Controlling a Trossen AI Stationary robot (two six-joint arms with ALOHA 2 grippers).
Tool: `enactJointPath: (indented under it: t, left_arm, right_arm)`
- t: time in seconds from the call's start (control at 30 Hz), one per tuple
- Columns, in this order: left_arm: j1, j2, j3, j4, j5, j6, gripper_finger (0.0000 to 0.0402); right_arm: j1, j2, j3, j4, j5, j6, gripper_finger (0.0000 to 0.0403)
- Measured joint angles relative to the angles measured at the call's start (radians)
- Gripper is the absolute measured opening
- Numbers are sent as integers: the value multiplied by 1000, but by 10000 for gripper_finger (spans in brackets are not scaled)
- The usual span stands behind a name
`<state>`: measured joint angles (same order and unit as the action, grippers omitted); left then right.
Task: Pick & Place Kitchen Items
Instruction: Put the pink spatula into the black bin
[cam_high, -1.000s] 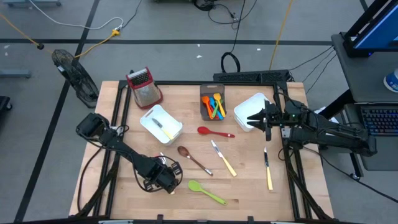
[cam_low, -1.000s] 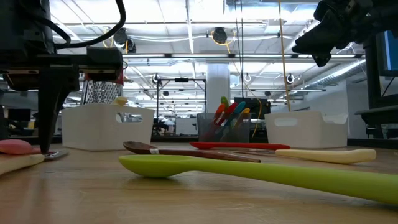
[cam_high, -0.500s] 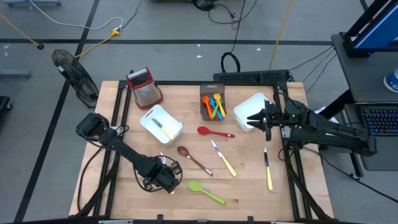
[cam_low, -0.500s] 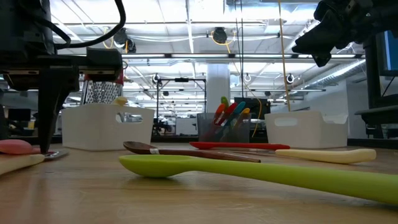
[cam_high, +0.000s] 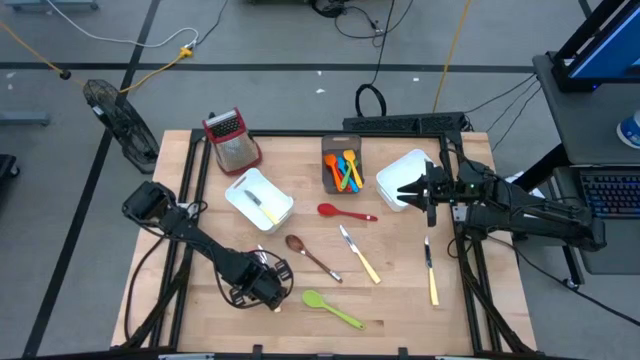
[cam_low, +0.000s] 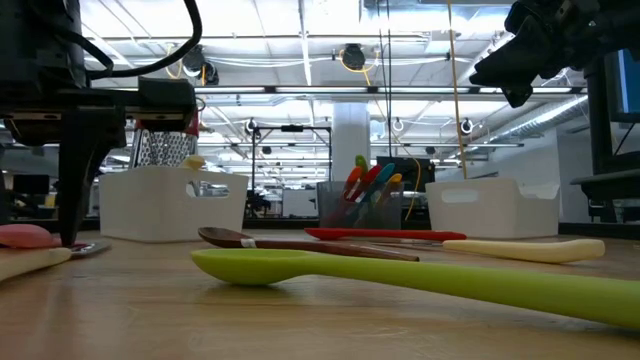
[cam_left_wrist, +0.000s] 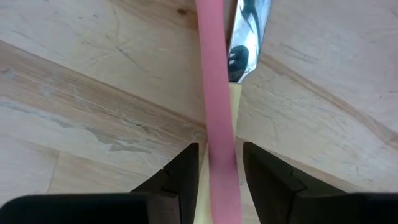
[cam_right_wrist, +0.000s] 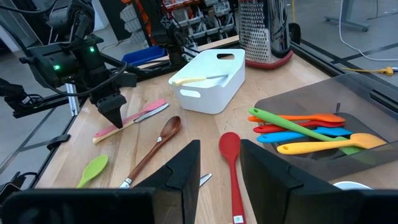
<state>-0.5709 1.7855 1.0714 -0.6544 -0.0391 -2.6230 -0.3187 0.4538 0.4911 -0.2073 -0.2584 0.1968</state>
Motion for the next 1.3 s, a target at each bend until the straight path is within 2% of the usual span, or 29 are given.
enactJointPath:
  t: [0.47, 0.83, 1.3]
  left_arm:
    - [1, 0, 0, 0, 13, -3, 126]
    - [1, 0, 0, 0, 12, 2, 58]
    - [1, -1, 0, -29, 12, 1, 49]
  right_arm:
    - [0, 0, 0, 0, 0, 0, 105]
    - [0, 0, 0, 0, 0, 0, 105]
    - [0, 0, 0, 0, 0, 0, 105]
